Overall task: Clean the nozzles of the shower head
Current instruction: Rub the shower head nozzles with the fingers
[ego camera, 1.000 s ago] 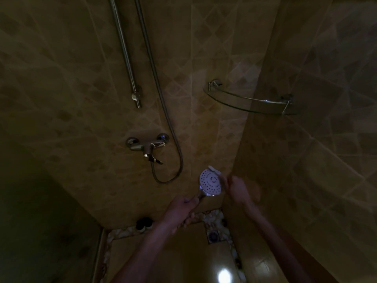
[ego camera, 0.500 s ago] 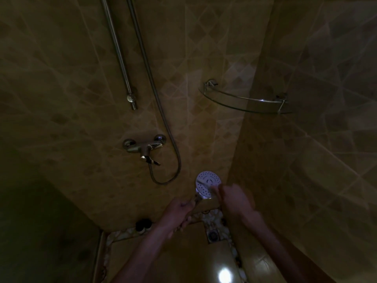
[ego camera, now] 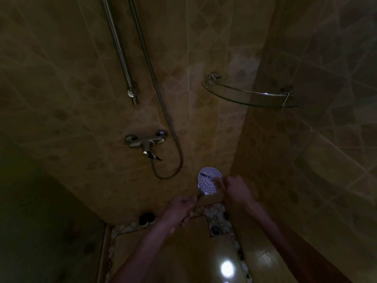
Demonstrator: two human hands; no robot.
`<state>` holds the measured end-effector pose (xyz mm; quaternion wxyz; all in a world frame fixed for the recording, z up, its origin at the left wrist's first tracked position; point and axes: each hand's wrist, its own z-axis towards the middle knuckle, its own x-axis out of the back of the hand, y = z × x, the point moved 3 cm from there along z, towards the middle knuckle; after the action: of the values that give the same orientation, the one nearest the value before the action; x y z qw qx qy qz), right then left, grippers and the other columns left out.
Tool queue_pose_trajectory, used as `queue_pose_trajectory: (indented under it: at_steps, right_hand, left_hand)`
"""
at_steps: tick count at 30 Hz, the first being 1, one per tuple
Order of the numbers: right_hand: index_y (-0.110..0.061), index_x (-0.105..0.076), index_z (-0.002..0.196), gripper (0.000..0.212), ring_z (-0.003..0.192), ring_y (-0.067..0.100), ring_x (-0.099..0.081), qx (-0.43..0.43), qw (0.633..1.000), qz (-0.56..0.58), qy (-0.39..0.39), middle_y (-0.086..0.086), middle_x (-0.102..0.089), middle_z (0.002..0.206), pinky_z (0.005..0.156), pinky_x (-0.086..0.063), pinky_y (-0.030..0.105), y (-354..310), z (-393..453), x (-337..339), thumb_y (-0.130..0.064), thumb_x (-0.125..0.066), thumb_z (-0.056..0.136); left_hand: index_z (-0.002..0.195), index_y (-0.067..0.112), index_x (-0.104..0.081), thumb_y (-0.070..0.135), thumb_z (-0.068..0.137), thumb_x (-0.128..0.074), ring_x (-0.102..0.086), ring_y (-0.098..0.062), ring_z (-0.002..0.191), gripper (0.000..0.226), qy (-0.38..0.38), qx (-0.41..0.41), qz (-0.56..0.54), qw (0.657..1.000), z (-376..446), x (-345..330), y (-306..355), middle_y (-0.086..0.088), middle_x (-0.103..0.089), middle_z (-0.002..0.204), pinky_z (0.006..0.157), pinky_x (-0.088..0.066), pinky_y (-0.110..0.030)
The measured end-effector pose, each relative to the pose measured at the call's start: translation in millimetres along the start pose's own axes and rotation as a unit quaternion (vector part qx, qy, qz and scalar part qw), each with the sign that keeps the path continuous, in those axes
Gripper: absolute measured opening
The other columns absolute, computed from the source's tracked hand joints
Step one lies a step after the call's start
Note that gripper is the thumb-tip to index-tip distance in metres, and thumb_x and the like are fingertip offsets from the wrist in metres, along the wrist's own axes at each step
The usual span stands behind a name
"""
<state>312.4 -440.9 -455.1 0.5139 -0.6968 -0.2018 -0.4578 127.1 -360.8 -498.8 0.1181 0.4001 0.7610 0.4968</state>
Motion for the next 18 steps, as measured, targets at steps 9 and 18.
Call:
queue_pose_trajectory:
  at_steps: [9,18]
  right_hand:
    - [-0.015,-0.063,0.098,0.042,0.073,0.029,-0.066,0.055,0.983,-0.174,-0.029,0.013,-0.068,0.082,0.065,-0.052,0.038,-7,-10,-2,-0.041,-0.031,0.101]
    - [0.004,-0.06,0.114,0.034,0.095,0.029,-0.06,-0.237,0.916,0.316,0.073,0.024,-0.063,0.115,0.081,-0.047,0.035,26,4,14,-0.023,-0.048,0.097]
  left_hand:
    - [0.062,0.014,-0.05,0.039,0.096,-0.054,-0.037,-0.006,0.028,0.042,-0.002,-0.018,0.018,1.0,0,-3,1,0.007,-0.052,0.039,0.034,-0.027,-0.016]
    - [0.059,0.02,-0.049,0.043,0.094,-0.056,-0.038,-0.008,0.032,0.042,-0.009,-0.013,-0.003,1.0,4,-1,7,0.004,-0.054,0.045,0.036,-0.025,-0.017]
